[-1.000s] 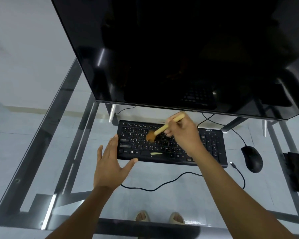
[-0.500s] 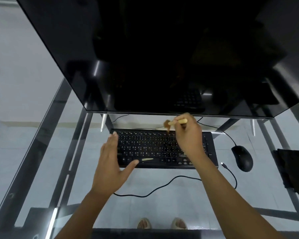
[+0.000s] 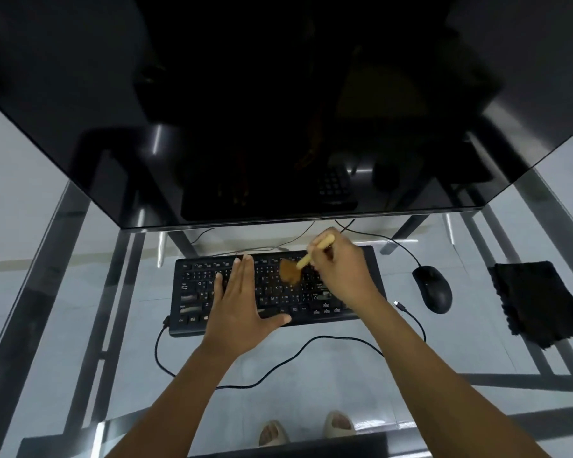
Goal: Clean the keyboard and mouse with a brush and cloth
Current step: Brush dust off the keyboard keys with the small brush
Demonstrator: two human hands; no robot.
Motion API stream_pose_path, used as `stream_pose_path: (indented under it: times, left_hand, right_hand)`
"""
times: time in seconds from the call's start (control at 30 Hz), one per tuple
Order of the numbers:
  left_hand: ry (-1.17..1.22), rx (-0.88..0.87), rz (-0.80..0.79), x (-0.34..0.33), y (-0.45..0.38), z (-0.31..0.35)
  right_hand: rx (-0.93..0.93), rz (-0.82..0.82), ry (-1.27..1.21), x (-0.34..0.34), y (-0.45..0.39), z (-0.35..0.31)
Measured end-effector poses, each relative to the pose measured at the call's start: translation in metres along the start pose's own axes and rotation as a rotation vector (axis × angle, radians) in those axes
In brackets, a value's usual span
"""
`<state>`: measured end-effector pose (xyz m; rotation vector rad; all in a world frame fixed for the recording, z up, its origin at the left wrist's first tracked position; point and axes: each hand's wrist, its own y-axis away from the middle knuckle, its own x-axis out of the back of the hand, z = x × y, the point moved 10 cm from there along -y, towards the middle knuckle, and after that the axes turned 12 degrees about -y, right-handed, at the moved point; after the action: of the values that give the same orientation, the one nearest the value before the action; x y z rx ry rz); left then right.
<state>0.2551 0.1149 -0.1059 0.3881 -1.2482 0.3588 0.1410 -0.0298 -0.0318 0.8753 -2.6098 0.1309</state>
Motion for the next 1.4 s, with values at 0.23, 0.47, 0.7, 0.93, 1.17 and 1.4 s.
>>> stream_pose_path:
  times: [0.23, 0.47, 0.7, 0.93, 1.17, 1.4]
  left_hand:
    - [-0.037, 0.003, -0.009, -0.006, -0.002, 0.002]
    - [-0.053, -0.027, -0.022, -0.007, -0.002, 0.015]
    - [-0.072, -0.084, -0.029, -0.007, -0.008, 0.043]
    - [-0.086, -0.124, -0.045, -0.014, -0.019, 0.075]
    - [-0.11, -0.138, -0.08, -0.031, -0.022, 0.086]
    - [-0.156, -0.146, -0.072, -0.035, -0.021, 0.087]
  right_hand:
    - [-0.161, -0.258, -0.084, -0.013, 0.02, 0.012]
    - [-0.021, -0.012, -0.069, 0.023, 0.013, 0.004]
    - [0.032, 0.302, -0.048, 0.076, 0.001, 0.011]
    - [0.013, 0.335, 0.037, 0.103, 0.006, 0.022]
    - [0.027, 0.272, 0.082, 0.118, 0.012, 0.037]
    - [-0.112, 0.085, -0.021, 0.115, 0.018, 0.055]
